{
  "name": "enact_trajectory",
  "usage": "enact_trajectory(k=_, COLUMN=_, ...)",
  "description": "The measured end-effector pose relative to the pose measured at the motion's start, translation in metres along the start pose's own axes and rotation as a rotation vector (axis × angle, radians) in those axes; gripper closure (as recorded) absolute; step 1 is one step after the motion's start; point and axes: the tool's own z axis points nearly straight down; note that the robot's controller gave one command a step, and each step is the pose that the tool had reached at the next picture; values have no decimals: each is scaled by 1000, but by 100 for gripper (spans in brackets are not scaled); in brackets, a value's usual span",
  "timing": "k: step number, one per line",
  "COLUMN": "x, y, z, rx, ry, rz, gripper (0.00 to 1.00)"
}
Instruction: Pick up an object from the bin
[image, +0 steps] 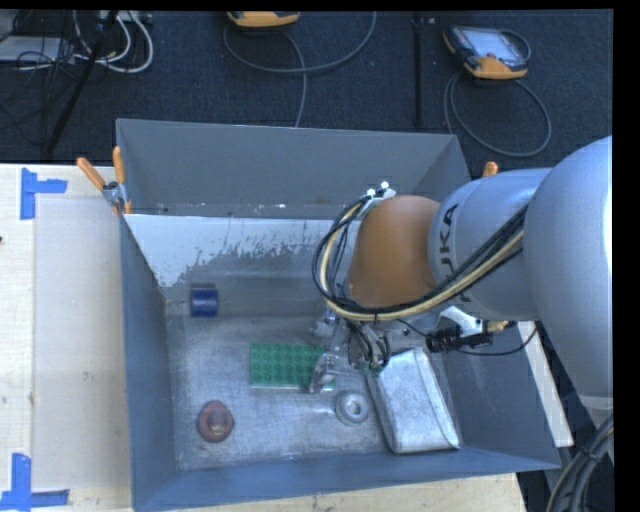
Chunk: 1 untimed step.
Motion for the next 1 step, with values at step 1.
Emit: enact_trajectory(k=1, x=5, y=21, z=-133, rx=1, ry=-1, rz=-16, gripper=100)
